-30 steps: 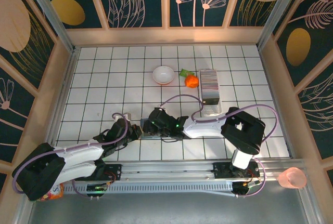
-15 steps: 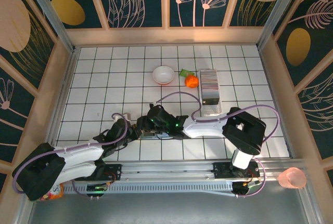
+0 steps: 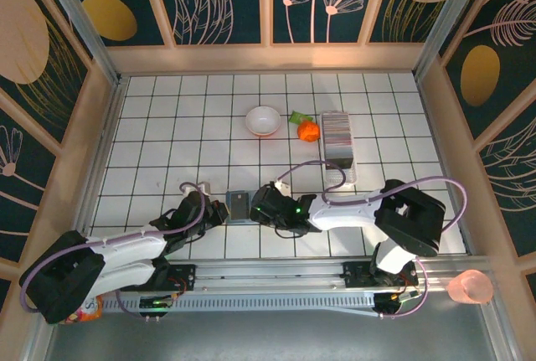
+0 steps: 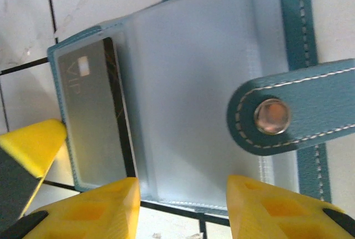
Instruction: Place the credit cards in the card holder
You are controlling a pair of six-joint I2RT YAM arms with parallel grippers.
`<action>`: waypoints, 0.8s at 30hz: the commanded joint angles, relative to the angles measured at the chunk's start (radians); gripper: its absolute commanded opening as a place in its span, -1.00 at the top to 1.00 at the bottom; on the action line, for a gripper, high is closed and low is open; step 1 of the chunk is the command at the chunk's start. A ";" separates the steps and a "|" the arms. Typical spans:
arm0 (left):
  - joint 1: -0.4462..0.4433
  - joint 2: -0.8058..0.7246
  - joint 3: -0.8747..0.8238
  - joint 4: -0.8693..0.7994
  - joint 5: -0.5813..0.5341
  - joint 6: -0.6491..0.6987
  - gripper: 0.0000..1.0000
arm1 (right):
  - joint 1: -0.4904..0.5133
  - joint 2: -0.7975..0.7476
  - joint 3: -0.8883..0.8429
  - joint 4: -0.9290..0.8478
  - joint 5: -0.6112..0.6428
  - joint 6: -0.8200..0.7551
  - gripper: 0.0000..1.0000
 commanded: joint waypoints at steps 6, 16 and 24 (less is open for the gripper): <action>-0.008 0.003 -0.040 -0.082 0.074 0.005 0.96 | 0.008 0.018 0.037 -0.084 0.093 0.018 0.09; -0.008 -0.010 -0.051 -0.071 0.081 0.002 0.97 | 0.009 0.048 0.058 -0.114 0.105 0.016 -0.02; -0.008 -0.012 -0.056 -0.061 0.094 0.000 0.97 | 0.006 0.119 0.104 -0.070 0.065 -0.014 -0.04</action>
